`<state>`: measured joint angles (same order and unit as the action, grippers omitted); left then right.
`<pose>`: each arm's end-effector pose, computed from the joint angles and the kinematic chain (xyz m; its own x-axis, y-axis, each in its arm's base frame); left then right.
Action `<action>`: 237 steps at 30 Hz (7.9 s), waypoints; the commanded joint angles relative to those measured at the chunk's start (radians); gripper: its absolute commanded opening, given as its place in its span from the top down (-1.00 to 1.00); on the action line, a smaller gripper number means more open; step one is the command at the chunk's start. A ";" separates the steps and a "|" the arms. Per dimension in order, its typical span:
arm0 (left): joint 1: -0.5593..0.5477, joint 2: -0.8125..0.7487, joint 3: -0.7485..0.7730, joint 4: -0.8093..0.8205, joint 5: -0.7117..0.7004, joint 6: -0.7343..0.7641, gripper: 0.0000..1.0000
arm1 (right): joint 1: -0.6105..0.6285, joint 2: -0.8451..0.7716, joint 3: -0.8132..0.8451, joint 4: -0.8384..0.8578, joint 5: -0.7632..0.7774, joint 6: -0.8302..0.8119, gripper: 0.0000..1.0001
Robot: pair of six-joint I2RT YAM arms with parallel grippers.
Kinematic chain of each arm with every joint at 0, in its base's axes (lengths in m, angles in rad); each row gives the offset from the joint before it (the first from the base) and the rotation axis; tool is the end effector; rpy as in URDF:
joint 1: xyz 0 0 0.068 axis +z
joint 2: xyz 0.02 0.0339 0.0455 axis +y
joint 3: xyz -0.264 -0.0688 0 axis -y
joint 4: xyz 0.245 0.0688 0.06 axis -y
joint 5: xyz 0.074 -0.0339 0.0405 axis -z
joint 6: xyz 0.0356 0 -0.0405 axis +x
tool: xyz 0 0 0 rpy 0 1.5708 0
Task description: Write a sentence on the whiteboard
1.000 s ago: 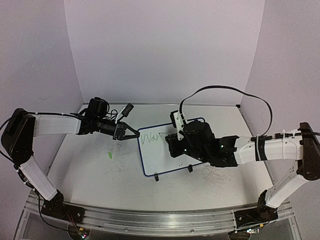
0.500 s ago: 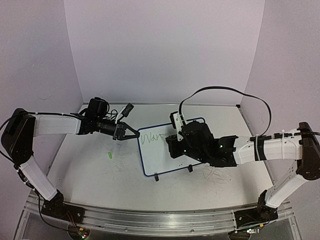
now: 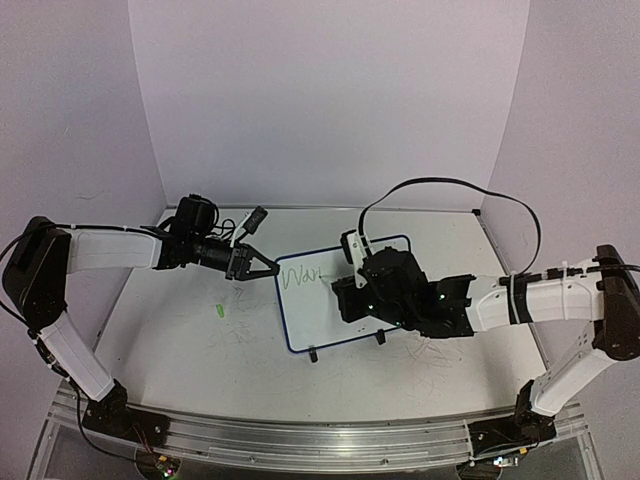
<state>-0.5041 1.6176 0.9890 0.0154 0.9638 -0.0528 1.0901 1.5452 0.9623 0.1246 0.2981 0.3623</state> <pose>0.2861 -0.1912 0.2274 -0.5488 0.2684 -0.7917 0.8359 0.1894 -0.5152 0.1700 0.3035 0.2449 -0.4485 -0.1274 -0.8846 -0.6062 0.7707 0.1963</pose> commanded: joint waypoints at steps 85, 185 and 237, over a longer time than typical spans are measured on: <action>-0.021 -0.009 0.030 -0.038 0.015 0.017 1.00 | -0.019 0.001 0.047 0.006 0.112 0.016 1.00; -0.022 -0.001 0.036 -0.044 0.012 0.021 1.00 | -0.012 -0.066 0.029 -0.030 0.132 -0.063 1.00; -0.024 -0.005 0.035 -0.047 0.013 0.023 1.00 | -0.025 -0.044 -0.036 -0.080 0.061 0.066 1.00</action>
<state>-0.5053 1.6176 0.9947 -0.0002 0.9550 -0.0521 1.0689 1.5169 0.9516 0.0813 0.3460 0.4003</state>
